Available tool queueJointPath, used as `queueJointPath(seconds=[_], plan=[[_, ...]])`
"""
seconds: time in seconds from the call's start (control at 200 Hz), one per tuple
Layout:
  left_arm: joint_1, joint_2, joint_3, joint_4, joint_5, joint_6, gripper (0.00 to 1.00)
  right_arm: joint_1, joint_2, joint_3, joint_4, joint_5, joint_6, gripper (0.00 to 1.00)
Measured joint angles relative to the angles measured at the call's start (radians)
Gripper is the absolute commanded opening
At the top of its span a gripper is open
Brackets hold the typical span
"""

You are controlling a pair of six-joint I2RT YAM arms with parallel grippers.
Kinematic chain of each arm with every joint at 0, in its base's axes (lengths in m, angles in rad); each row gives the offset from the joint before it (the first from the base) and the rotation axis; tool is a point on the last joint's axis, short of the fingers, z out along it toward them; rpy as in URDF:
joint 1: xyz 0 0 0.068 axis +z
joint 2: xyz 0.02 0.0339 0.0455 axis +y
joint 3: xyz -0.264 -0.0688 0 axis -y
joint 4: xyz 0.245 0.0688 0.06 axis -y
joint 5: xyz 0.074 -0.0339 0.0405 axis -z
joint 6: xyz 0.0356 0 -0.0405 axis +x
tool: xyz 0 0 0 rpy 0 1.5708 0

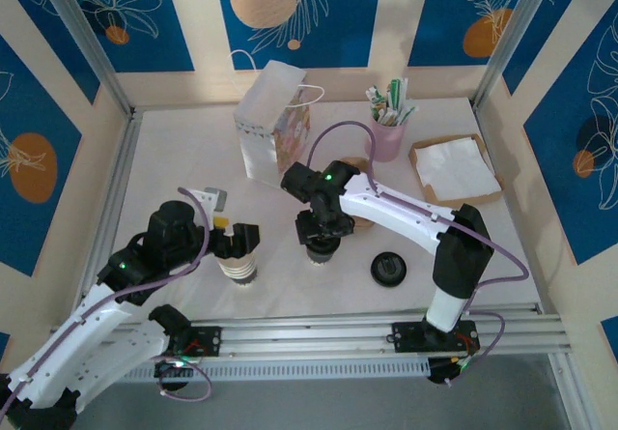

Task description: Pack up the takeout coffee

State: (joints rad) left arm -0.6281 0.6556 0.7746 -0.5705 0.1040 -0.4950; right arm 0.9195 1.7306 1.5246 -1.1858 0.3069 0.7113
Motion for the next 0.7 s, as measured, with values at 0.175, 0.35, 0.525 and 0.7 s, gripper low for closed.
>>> queueJointPath(seconds=[0.175, 0.35, 0.525, 0.7], plan=[[0.000, 0.000, 0.000, 0.000, 0.000, 0.000, 1.00, -0.001, 0.000, 0.018, -0.005, 0.000, 0.000, 0.73], [0.000, 0.000, 0.000, 0.000, 0.000, 0.000, 1.00, -0.001, 0.000, 0.039, -0.005, 0.000, 0.000, 0.73], [0.000, 0.010, 0.000, 0.001, 0.010, 0.001, 1.00, -0.002, -0.001, 0.039, -0.008, 0.000, 0.000, 0.73], [0.000, 0.038, 0.000, 0.002, 0.027, 0.001, 1.00, -0.004, -0.001, 0.034, -0.005, -0.002, 0.000, 0.73]])
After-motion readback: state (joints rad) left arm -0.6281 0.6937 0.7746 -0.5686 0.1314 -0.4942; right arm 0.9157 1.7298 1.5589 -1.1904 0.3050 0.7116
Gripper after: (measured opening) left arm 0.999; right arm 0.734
